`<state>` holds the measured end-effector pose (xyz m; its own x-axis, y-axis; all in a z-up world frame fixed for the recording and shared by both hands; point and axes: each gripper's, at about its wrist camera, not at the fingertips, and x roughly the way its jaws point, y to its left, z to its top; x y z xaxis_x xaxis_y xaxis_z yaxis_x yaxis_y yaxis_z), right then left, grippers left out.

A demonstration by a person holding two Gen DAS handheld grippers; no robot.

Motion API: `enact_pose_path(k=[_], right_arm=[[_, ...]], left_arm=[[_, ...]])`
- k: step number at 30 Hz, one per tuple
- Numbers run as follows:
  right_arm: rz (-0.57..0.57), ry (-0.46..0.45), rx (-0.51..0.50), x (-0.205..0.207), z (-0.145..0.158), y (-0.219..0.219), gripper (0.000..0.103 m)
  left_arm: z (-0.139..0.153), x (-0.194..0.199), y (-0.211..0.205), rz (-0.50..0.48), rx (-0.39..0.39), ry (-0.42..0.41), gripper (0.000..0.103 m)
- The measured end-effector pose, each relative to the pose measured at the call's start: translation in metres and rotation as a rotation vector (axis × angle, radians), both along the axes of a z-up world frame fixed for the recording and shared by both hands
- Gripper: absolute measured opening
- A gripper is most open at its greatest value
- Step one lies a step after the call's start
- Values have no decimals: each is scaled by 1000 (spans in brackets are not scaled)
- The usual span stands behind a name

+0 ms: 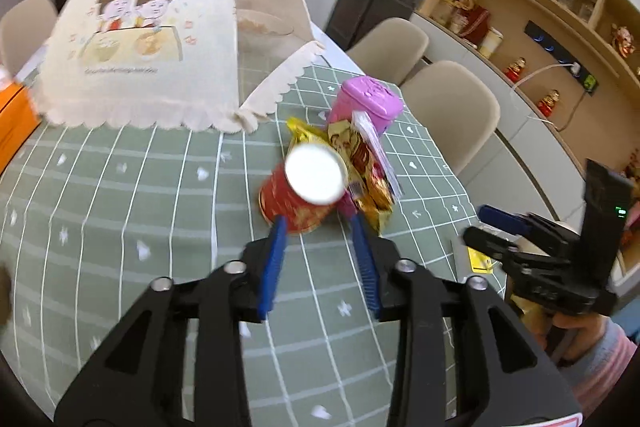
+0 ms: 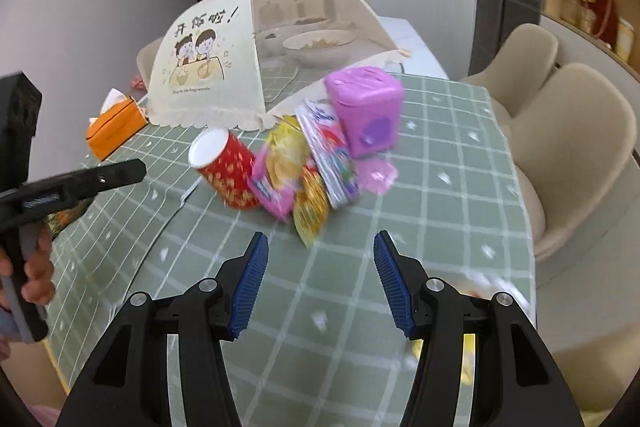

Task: Collect trash
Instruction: 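Grasp the red paper cup with the left gripper while the right grasps a clear plastic strip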

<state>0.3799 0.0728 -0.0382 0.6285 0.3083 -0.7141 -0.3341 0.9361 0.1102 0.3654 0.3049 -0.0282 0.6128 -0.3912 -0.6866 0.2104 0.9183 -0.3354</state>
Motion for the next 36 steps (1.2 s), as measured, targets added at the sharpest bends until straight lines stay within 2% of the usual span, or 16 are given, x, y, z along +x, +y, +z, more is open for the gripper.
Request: enact_pose_path(k=[3,6,9,13,18,20,21,22,23,26,31,36], right_arm=[[-35,7,-31,16,-5,11,52],[-76,36,-16,21,-11,7,52],[-94,41,1,27,-10,1,52],[-54,18,2,47,-9,13,52],[1,11,-49,89,-18,43,52],[10,9,-86,107,-21,53,48],[9,15,-96,114,-22,55,40],[1,27,-98,121,-22,55,25],[-9,35,-88,124,-20,53,20],[-43,17,-71,116,-6,43,11],[-77,31,-7,77,6,19,11],[-126,68,48,37,1,-4,11]], left_arm=[[2,17,2,-34,-24,-25,36],[4,29,-7,-67,-30,-60,44],[2,43,-12,-73,-20,-55,46],[-8,58,-4,-57,-46,-10,46],[-13,50,23,-16,-102,6,46],[-17,47,29,-20,-120,29,46],[-17,44,31,-23,-116,33,46],[-18,42,31,-27,-110,33,46],[-17,40,30,-37,-102,30,46],[-14,38,24,-67,-100,23,46],[-8,55,15,-66,-142,7,47],[-16,82,-8,-68,-111,13,47]])
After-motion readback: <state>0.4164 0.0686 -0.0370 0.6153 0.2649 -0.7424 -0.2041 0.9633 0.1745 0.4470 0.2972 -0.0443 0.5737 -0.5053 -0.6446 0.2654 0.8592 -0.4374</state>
